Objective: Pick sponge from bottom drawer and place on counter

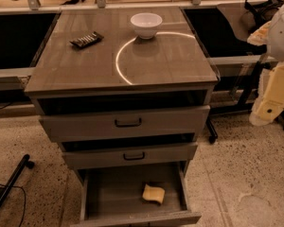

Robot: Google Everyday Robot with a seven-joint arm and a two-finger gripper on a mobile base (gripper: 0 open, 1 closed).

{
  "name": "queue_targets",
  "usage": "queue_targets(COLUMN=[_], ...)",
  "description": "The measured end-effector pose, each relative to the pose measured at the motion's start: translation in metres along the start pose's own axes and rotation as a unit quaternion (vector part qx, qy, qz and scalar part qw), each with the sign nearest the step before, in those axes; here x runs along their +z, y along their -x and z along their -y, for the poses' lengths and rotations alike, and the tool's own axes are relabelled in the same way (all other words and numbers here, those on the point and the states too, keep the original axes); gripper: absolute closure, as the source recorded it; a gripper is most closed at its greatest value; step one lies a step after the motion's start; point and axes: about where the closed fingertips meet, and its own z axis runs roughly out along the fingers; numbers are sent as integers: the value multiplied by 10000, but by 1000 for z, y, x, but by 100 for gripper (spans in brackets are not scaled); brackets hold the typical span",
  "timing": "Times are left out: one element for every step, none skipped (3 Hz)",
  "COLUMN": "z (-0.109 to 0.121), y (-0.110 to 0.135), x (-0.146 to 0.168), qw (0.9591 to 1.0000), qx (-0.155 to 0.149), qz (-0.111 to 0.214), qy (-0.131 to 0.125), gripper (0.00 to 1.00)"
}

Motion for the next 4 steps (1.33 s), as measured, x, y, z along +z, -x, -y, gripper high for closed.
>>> queue_targets(z=[0, -3, -28, -55], y=[0, 5, 24, 44], x=[0, 8, 54, 93], qw=[10000, 9999, 9973, 9909], qx=[0, -10, 21, 24], qz=[1, 131, 683, 1160], qy=[-1, -80, 251, 688], gripper=[0, 0, 0, 0])
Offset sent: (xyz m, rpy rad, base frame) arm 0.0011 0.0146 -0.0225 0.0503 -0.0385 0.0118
